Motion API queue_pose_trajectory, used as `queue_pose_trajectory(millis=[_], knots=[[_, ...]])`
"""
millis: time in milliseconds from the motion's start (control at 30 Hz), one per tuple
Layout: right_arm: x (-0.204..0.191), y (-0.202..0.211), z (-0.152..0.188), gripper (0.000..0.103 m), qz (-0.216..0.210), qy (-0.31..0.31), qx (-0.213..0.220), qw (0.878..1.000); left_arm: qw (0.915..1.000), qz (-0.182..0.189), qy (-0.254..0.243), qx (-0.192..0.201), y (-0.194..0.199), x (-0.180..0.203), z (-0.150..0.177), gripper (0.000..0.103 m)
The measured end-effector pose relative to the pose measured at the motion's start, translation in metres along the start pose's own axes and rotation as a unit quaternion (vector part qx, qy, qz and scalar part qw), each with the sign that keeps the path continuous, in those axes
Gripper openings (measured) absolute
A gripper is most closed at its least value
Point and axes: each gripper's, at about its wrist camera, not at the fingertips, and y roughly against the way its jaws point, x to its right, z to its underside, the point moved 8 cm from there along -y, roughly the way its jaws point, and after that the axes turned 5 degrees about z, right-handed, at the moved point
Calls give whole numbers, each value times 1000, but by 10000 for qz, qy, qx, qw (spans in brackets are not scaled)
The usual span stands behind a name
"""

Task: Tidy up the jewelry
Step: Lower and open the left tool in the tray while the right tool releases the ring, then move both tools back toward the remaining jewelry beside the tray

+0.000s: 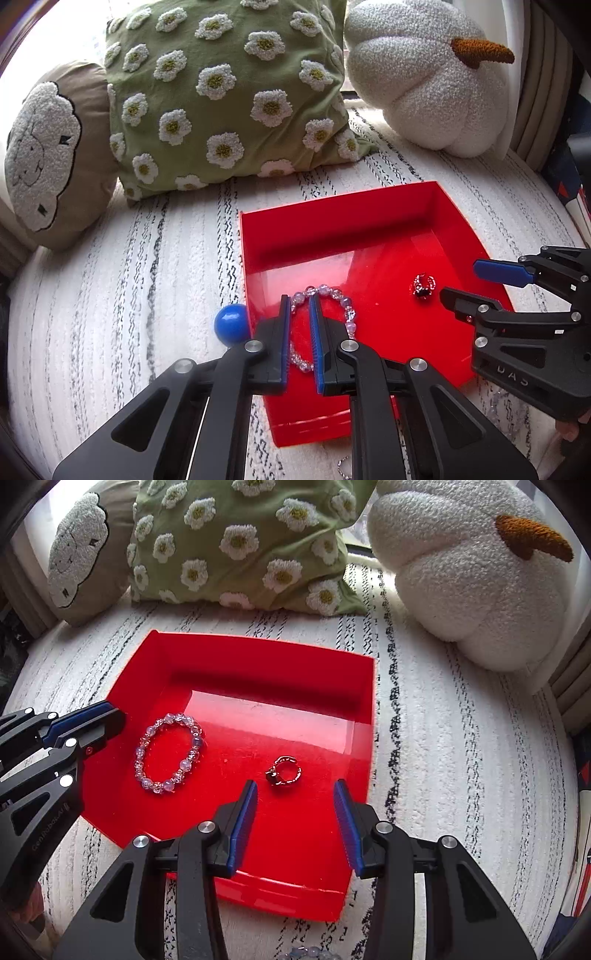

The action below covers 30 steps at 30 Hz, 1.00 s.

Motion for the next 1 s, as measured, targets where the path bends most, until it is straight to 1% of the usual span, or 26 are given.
queue_pose_trajectory(millis=[67, 100, 133, 167, 233, 267, 333, 367, 400, 500, 567, 667, 800, 867, 1000], knots=[[8, 18, 3, 42, 28, -42, 193, 9998, 9999, 42, 64, 128, 19, -1, 2, 10], [11, 28, 4, 46, 51, -54, 294, 9995, 9997, 58, 86, 208, 29, 0, 4, 11], [14, 39, 7, 49, 62, -58, 410, 9991, 9995, 52, 101, 291, 40, 1, 5, 16], [16, 50, 8, 55, 58, -75, 521, 9986, 9992, 38, 118, 387, 51, 2, 7, 22], [20, 71, 16, 59, 44, -110, 737, 9972, 9978, 17, 146, 653, 75, 6, 11, 63], [21, 79, 20, 62, 51, -104, 821, 9966, 9967, 5, 143, 797, 86, 9, 13, 70], [23, 95, 33, 68, 54, -102, 978, 9951, 9955, -30, 67, 949, 103, 16, 23, 78], [24, 101, 41, 74, 45, -113, 1043, 9945, 9949, -34, 40, 1004, 111, 20, 29, 81], [24, 106, 49, 79, 32, -114, 1087, 9940, 9943, -24, 39, 1070, 117, 22, 34, 87], [24, 116, 74, 88, -20, -155, 1180, 9929, 9936, -41, 22, 1131, 127, 30, 58, 87], [23, 115, 90, 90, -54, -164, 1181, 9929, 9939, -47, 65, 1097, 128, 32, 75, 87], [18, 105, 115, 91, -12, -109, 1067, 9942, 9945, -121, 180, 1023, 122, 32, 100, 88], [15, 88, 143, 91, 53, -135, 918, 9957, 9955, -57, 433, 843, 104, 29, 129, 88], [16, 82, 154, 91, 153, -158, 916, 9956, 9959, 5, 519, 739, 94, 29, 139, 88], [19, 78, 163, 91, 249, -149, 907, 9955, 9969, -71, 514, 591, 80, 31, 150, 88]])
